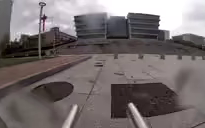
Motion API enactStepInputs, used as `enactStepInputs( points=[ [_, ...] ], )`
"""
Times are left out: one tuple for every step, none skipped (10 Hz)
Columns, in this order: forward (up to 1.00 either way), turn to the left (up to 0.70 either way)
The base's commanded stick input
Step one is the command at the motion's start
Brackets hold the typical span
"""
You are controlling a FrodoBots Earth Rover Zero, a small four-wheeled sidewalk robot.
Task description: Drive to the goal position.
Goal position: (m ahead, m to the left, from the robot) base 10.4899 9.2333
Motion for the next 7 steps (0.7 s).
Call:
enactStepInputs(
  points=[
    [1.00, 0.00],
    [1.00, 0.00],
    [1.00, 0.00],
    [1.00, 0.00],
    [1.00, 0.00],
    [1.00, 0.00],
    [1.00, 0.00]
  ],
)
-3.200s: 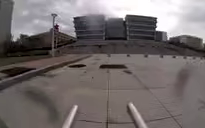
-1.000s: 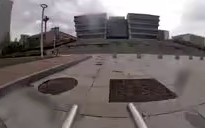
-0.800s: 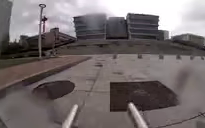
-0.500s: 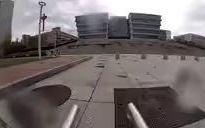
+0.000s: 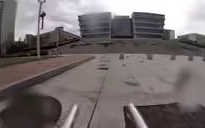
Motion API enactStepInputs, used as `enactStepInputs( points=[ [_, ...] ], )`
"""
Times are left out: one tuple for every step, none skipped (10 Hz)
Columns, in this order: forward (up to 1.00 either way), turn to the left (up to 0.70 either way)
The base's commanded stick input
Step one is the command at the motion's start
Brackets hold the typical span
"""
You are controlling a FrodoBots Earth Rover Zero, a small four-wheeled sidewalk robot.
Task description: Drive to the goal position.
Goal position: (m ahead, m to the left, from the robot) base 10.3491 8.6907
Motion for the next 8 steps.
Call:
enactStepInputs(
  points=[
    [1.00, 0.00],
    [1.00, 0.00],
    [1.00, 0.00],
    [1.00, 0.00],
    [1.00, 0.00],
    [1.00, 0.00],
    [1.00, -0.25],
    [1.00, -0.27]
  ],
)
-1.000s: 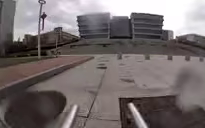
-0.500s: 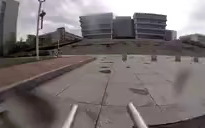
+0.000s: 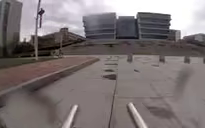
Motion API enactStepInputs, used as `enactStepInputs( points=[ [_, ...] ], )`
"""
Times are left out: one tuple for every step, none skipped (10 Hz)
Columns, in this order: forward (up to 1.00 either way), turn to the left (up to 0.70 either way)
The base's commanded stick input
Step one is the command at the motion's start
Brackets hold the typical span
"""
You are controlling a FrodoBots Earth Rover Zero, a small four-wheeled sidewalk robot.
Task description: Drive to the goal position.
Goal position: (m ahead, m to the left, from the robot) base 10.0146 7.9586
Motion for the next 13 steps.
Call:
enactStepInputs(
  points=[
    [1.00, -0.27],
    [1.00, -0.27],
    [1.00, -0.27],
    [1.00, -0.27],
    [1.00, -0.27],
    [1.00, -0.27],
    [1.00, -0.27],
    [1.00, -0.27],
    [1.00, -0.27],
    [1.00, -0.27],
    [1.00, -0.05],
    [1.00, 0.00],
    [1.00, 0.00]
  ],
)
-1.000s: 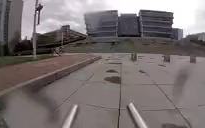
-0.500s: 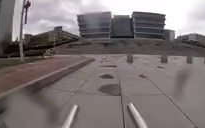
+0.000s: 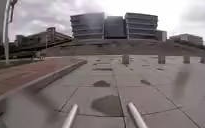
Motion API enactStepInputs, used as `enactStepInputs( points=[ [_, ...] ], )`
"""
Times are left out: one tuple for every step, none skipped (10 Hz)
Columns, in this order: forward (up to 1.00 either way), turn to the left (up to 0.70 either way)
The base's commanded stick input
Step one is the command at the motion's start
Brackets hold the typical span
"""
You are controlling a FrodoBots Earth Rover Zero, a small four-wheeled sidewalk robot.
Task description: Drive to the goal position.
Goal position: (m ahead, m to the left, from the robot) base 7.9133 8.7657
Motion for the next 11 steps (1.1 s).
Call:
enactStepInputs(
  points=[
    [1.00, 0.00],
    [1.00, 0.00],
    [1.00, 0.00],
    [1.00, 0.00],
    [1.00, 0.00],
    [1.00, 0.00],
    [1.00, 0.00],
    [1.00, 0.00],
    [1.00, 0.00],
    [1.00, 0.00],
    [1.00, -0.03]
  ],
)
